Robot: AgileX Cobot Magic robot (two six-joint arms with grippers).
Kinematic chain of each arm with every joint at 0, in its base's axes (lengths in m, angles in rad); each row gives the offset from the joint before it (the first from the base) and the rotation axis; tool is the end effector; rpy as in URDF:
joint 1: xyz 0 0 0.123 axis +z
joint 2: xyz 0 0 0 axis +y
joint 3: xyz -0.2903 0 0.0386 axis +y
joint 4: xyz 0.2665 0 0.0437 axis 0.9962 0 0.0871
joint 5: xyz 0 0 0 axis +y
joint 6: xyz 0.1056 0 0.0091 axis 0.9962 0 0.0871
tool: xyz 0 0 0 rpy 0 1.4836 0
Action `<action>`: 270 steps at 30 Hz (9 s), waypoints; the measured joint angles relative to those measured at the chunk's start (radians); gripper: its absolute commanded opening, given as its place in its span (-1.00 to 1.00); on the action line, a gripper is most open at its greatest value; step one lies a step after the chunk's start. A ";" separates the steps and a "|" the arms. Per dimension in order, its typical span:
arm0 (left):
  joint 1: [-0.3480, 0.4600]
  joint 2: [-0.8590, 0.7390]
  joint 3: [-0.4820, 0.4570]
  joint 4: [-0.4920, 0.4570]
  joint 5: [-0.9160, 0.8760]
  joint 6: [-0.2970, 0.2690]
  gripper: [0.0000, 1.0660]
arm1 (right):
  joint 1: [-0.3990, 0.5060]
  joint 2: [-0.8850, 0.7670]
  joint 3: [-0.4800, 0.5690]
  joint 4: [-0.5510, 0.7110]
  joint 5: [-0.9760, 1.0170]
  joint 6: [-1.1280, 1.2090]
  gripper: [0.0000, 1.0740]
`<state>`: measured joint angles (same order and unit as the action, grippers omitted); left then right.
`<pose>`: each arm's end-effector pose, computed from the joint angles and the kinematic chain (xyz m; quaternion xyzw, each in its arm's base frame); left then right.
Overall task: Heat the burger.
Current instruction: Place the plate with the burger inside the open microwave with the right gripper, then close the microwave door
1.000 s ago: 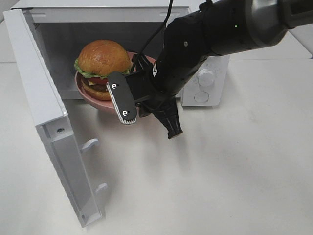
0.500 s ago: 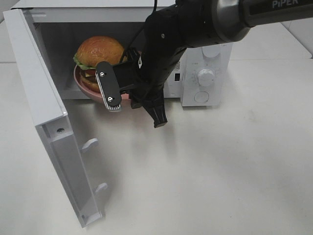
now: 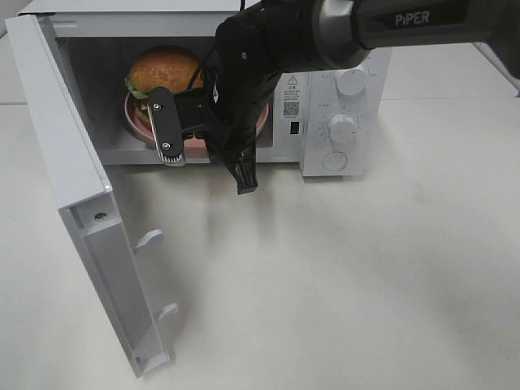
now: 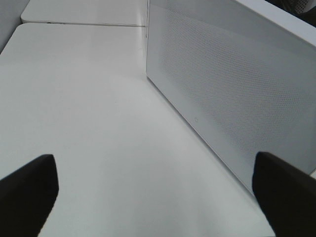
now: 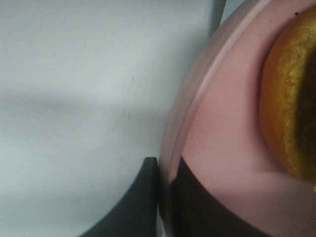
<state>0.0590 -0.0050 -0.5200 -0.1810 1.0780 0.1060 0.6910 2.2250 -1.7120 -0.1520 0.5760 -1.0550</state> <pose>0.0130 -0.0161 0.2851 0.0253 0.8474 -0.0468 0.5283 0.4049 0.3235 0.1484 -0.7651 0.5770 -0.1073 0.2648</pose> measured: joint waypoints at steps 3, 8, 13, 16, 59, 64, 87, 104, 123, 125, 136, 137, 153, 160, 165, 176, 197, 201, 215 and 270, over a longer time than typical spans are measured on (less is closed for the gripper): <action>0.000 0.000 0.000 0.000 0.000 0.000 0.87 | 0.000 0.023 -0.036 -0.002 0.018 0.004 -1.00; 0.000 0.000 0.000 0.000 0.000 0.000 0.87 | 0.000 0.055 -0.085 -0.016 0.023 0.025 -1.00; 0.000 0.000 0.000 0.000 0.000 0.000 0.87 | 0.000 0.096 -0.137 -0.040 0.037 0.044 -1.00; 0.000 0.000 0.000 0.000 0.000 0.000 0.87 | 0.000 0.114 -0.162 -0.040 0.047 0.044 -1.00; 0.000 0.000 0.000 0.000 0.000 0.000 0.87 | 0.023 0.030 -0.041 -0.017 -0.150 0.049 0.39; 0.000 0.000 0.000 0.000 0.000 0.000 0.87 | 0.023 -0.058 0.102 -0.017 -0.213 0.049 0.45; 0.000 0.000 0.000 0.000 0.000 0.000 0.87 | -0.007 -0.442 0.593 -0.021 -0.320 0.157 0.42; 0.000 0.000 0.000 0.000 0.000 0.000 0.87 | -0.010 -0.739 0.873 -0.021 -0.323 0.331 0.42; 0.000 0.000 0.000 0.000 0.000 0.000 0.87 | -0.010 -1.019 0.960 -0.019 0.022 0.908 0.42; 0.000 0.000 0.000 0.000 0.000 0.000 0.87 | -0.010 -1.041 0.960 -0.019 0.068 0.928 0.42; 0.000 0.000 0.000 0.000 0.000 0.000 0.87 | -0.010 -1.177 0.960 -0.019 0.230 0.964 0.42; 0.000 0.000 0.000 0.000 0.000 0.000 0.87 | -0.010 -1.187 0.960 -0.019 0.243 0.965 0.42; 0.000 0.000 0.000 0.000 0.000 0.000 0.87 | -0.023 -1.422 0.960 -0.015 0.385 0.991 0.42; 0.000 0.000 0.000 0.000 0.000 0.000 0.87 | -0.212 -1.533 0.960 -0.012 0.409 0.992 0.42; 0.000 0.000 0.000 0.000 0.000 0.000 0.87 | -0.295 -1.595 0.960 -0.005 0.412 0.993 0.42; 0.000 0.000 0.000 0.000 0.000 0.000 0.87 | -0.461 -1.804 1.100 0.063 0.411 1.016 0.42; 0.000 0.000 0.000 0.000 0.000 0.000 0.87 | -0.544 -2.169 1.213 0.069 0.413 1.041 0.42; 0.000 0.000 0.000 0.000 0.000 0.000 0.87 | -0.544 -2.228 1.213 0.069 0.415 1.044 0.42; 0.000 0.000 0.000 0.000 0.000 0.000 0.87 | -0.544 -2.229 1.213 0.069 0.416 1.046 0.42; 0.000 0.283 -0.019 0.020 -0.248 -0.049 -0.80 | -0.544 -2.229 1.213 0.069 0.416 1.046 0.40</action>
<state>0.0590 0.2780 -0.5390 -0.1610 0.8300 0.0570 0.1470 -0.0040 -0.4990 -0.0830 0.9920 -0.0090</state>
